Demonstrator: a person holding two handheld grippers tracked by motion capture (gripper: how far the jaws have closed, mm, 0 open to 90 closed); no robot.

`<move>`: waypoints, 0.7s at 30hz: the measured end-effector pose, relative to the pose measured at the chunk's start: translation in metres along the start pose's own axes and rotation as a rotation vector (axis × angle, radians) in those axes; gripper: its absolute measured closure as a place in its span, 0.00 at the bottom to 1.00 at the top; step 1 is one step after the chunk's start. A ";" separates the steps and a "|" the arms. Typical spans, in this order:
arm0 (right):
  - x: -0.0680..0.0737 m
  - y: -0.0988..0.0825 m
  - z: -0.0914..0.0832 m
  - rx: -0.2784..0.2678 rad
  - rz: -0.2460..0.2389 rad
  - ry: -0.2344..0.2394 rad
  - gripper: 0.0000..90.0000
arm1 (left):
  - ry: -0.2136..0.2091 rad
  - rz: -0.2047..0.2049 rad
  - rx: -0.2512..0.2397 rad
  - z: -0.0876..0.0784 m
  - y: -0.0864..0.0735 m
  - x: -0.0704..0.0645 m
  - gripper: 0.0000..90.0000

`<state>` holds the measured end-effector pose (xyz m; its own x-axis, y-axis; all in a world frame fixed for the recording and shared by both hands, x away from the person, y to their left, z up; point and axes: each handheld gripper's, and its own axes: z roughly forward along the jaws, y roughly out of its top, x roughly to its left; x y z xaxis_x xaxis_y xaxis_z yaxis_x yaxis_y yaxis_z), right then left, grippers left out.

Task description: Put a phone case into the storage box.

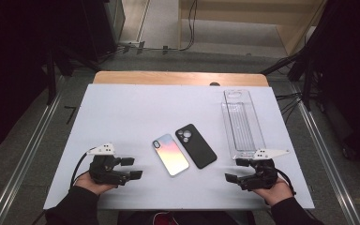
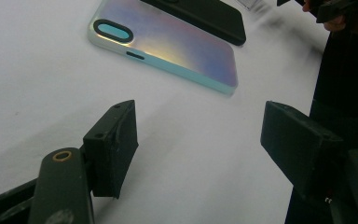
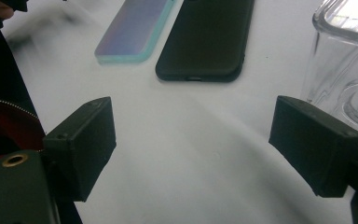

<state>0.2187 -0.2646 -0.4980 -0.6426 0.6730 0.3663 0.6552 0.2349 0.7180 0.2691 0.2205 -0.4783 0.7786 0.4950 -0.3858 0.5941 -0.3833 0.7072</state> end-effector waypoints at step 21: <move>0.003 0.008 0.004 0.005 -0.038 0.054 0.14 | -0.004 -0.003 0.012 0.001 0.000 0.000 0.31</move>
<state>0.2235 -0.2580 -0.4932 -0.6875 0.6245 0.3707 0.6320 0.2629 0.7291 0.2694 0.2195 -0.4787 0.7774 0.4933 -0.3904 0.5991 -0.3914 0.6985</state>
